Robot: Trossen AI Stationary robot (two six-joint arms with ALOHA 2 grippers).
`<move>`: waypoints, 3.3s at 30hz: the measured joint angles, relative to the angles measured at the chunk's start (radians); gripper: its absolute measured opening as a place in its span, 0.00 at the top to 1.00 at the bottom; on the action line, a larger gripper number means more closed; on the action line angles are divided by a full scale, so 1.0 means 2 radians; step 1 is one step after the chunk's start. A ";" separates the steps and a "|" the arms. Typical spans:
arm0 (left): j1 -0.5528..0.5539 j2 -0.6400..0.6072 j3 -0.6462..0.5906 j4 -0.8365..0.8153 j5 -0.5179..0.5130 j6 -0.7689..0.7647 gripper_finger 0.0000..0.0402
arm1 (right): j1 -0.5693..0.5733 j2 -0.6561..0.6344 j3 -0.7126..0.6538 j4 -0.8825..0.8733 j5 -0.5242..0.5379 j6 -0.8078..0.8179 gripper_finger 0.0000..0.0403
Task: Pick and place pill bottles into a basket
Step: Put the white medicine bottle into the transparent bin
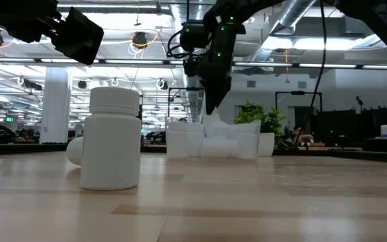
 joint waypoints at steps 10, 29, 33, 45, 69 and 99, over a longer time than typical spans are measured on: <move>0.000 0.000 0.000 0.000 0.000 0.000 0.45 | 0.003 0.000 -0.003 0.023 -0.012 0.000 0.62; 0.000 0.000 0.000 0.000 -0.001 -0.002 0.45 | 0.003 0.000 -0.002 0.025 -0.026 -0.001 0.43; 0.000 0.000 0.000 0.000 -0.001 -0.003 0.45 | 0.003 0.000 -0.002 0.016 -0.026 -0.001 0.45; 0.000 0.000 0.000 0.000 -0.001 0.001 0.45 | 0.008 -0.012 0.025 -0.084 -0.024 -0.014 0.49; 0.000 0.000 0.040 -0.044 0.038 -0.010 0.45 | 0.135 -0.203 0.056 -0.164 -0.070 0.107 0.65; -0.045 0.131 0.123 -0.051 0.007 -0.014 0.45 | 0.453 -0.350 -0.412 0.397 0.137 0.209 0.66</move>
